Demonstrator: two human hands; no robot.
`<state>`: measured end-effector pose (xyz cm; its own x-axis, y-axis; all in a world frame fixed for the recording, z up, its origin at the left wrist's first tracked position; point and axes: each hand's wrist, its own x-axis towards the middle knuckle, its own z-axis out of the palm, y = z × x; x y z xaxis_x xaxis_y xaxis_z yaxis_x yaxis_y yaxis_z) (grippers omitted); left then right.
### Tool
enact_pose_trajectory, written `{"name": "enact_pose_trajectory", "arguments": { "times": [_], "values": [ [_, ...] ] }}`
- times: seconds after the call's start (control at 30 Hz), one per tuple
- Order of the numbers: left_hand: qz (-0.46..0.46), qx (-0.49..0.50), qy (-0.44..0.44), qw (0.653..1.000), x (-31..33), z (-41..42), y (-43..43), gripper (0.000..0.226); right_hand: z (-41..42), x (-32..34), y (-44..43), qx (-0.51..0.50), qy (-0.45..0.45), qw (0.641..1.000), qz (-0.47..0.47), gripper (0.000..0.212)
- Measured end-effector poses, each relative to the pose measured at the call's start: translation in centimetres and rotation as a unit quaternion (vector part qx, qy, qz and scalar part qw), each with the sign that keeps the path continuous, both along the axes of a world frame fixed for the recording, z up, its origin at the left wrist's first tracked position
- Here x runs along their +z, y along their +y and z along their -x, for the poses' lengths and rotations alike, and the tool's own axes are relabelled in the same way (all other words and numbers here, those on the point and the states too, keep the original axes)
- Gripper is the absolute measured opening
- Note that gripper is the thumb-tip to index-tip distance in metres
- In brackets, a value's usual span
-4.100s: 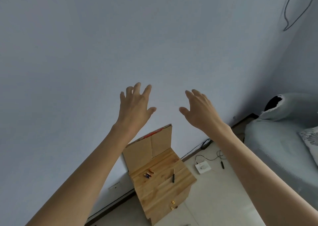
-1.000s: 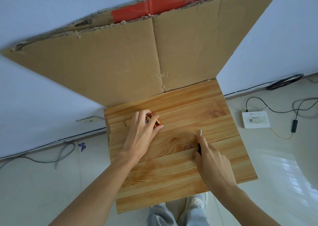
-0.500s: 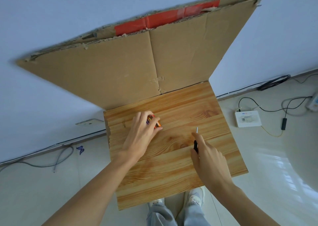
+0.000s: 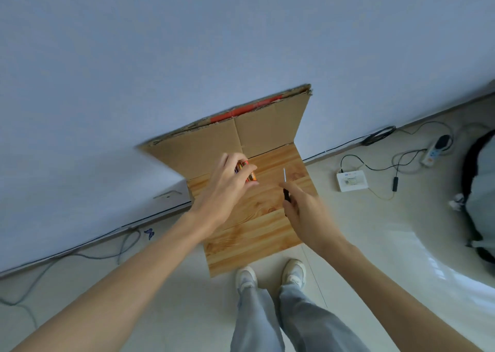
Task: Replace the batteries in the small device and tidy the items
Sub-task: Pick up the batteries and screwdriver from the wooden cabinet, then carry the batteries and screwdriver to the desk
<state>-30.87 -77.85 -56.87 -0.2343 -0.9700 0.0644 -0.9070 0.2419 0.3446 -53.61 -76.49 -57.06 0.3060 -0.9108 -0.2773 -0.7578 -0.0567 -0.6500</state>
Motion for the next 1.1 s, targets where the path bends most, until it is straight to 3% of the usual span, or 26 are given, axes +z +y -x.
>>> {"name": "enact_pose_trajectory", "arguments": {
  "times": [0.3, 0.57, 0.8, 1.1],
  "values": [
    [0.094, -0.038, 0.033, 0.994, 22.1, 2.2, 0.3, 0.041, 4.8, 20.5, 0.1, -0.103, -0.176, 0.979, 0.021, 0.037],
    [0.153, -0.145, 0.073, 0.975, 36.2, 5.3, -0.2, 0.038, 8.0, 34.4, 2.1, -0.181, -0.310, 0.931, 0.062, 0.035],
    [0.152, -0.270, 0.093, 0.946, 42.4, 9.7, -0.7, 0.041, 9.8, 40.8, 7.1, -0.290, -0.351, 0.878, 0.144, 0.033],
    [0.133, -0.418, 0.107, 0.892, 44.4, 19.5, 0.9, 0.051, 14.7, 41.8, 15.4, -0.429, -0.376, 0.796, 0.204, 0.033]
  ]
}}
